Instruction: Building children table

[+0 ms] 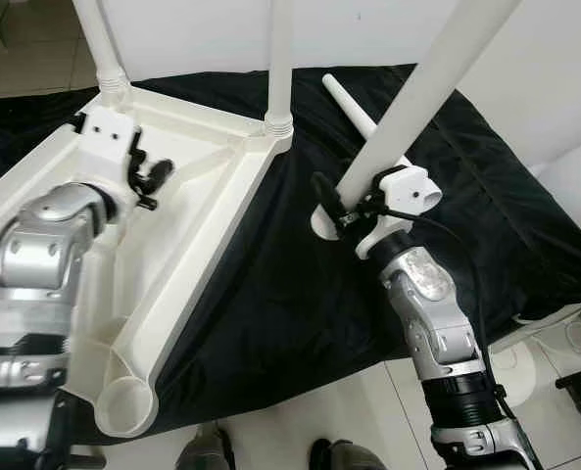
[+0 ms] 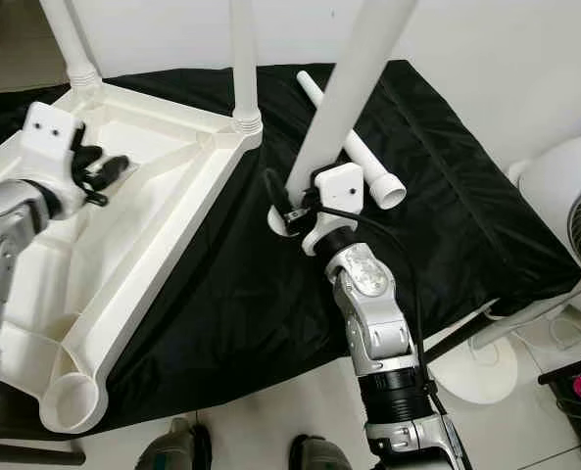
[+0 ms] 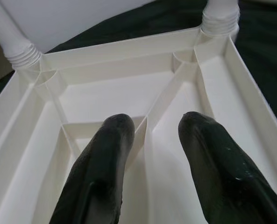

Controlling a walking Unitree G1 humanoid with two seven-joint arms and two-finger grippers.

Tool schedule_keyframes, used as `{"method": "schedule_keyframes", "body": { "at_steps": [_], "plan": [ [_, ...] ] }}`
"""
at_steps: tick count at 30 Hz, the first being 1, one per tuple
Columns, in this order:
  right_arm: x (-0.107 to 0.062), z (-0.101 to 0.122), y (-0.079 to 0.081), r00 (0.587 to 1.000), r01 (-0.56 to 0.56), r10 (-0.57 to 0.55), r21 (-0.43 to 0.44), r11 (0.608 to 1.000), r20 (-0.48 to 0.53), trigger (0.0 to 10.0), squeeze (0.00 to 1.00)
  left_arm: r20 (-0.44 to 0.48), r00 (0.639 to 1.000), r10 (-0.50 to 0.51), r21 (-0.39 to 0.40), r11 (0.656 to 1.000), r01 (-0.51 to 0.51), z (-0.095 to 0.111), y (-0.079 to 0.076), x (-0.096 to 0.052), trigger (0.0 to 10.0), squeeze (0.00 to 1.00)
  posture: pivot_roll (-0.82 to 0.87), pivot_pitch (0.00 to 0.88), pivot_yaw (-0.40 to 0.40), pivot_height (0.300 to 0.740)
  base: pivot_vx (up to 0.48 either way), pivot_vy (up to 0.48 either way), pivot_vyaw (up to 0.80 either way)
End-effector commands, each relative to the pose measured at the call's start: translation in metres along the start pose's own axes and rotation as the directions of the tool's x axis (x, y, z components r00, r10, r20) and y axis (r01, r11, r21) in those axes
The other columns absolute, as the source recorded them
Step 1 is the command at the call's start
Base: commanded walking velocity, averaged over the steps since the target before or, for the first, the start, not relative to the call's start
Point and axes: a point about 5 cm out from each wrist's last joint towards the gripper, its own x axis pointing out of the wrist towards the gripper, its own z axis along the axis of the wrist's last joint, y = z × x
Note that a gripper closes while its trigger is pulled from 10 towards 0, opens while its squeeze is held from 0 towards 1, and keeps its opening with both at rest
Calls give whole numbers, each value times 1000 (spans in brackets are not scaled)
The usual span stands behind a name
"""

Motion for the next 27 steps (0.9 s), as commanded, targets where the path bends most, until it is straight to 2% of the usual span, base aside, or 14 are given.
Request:
{"method": "schedule_keyframes", "body": {
  "at_steps": [1,3,6,7,10,13,14,15,17,19,20,22,24,27],
  "plan": [
    [-1,-4,-8,999,42,-42,-21,999,-31,10000,0,-23,999,49,43,998,-48,-8,5,-2,10000,0,-24,95,15,740,0,0,0],
    [-3,-6,-19,995,79,-81,-46,996,-52,10000,0,-39,995,87,117,990,-82,-14,17,-10,10000,0,-24,99,8,740,0,0,0],
    [-5,-6,-27,993,97,-101,-65,993,-62,10000,0,-64,994,94,183,980,-81,-19,28,-19,10000,0,-22,103,2,740,0,0,0],
    [-5,-6,-27,993,97,-101,-65,993,-62,10000,0,-64,994,94,183,980,-81,-19,28,-19,10000,0,-22,103,2,740,0,0,0],
    [-6,-7,-31,992,98,-104,-80,992,-74,10000,0,-125,988,95,270,961,-58,-26,42,-32,10000,0,-19,107,-5,740,0,0,0],
    [-6,-7,-31,992,98,-105,-82,992,-76,10000,0,-141,986,93,283,958,-50,-28,45,-35,10000,0,-19,107,-5,740,0,0,0],
    [-6,-7,-32,991,99,-105,-85,991,-77,10000,0,-170,982,87,312,949,-30,-31,47,-39,10000,0,-16,107,-11,740,0,0,0],
    [-6,-7,-32,991,99,-105,-85,991,-77,10000,0,-170,982,87,312,949,-30,-31,47,-39,10000,0,-16,107,-11,740,0,0,0],
    [-5,-7,-33,991,98,-105,-90,991,-79,10000,0,-224,973,61,373,927,27,-37,49,-47,10000,0,-13,106,-16,740,0,0,0],
    [-5,-7,-33,991,98,-105,-90,991,-79,10000,0,-224,973,61,373,927,27,-37,49,-47,10000,0,-13,106,-16,740,0,0,0],
    [-4,-8,-33,991,95,-103,-94,991,-81,10000,0,-277,961,22,415,904,99,-43,45,-52,10000,0,-12,104,-20,740,0,0,0],
    [-4,-8,-33,991,94,-102,-95,991,-82,10000,0,-292,957,9,429,895,123,-45,43,-53,10000,0,-12,104,-21,740,0,0,0],
    [-3,-8,-33,992,91,-99,-97,991,-82,10000,0,-350,933,-80,446,862,241,-52,30,-58,10000,0,-12,100,-22,740,0,0,0],
    [-2,-8,-33,992,89,-97,-98,991,-82,10000,0,-376,919,-120,440,849,291,-56,24,-60,10000,0,-10,97,-23,740,0,0,0]
  ]
}}
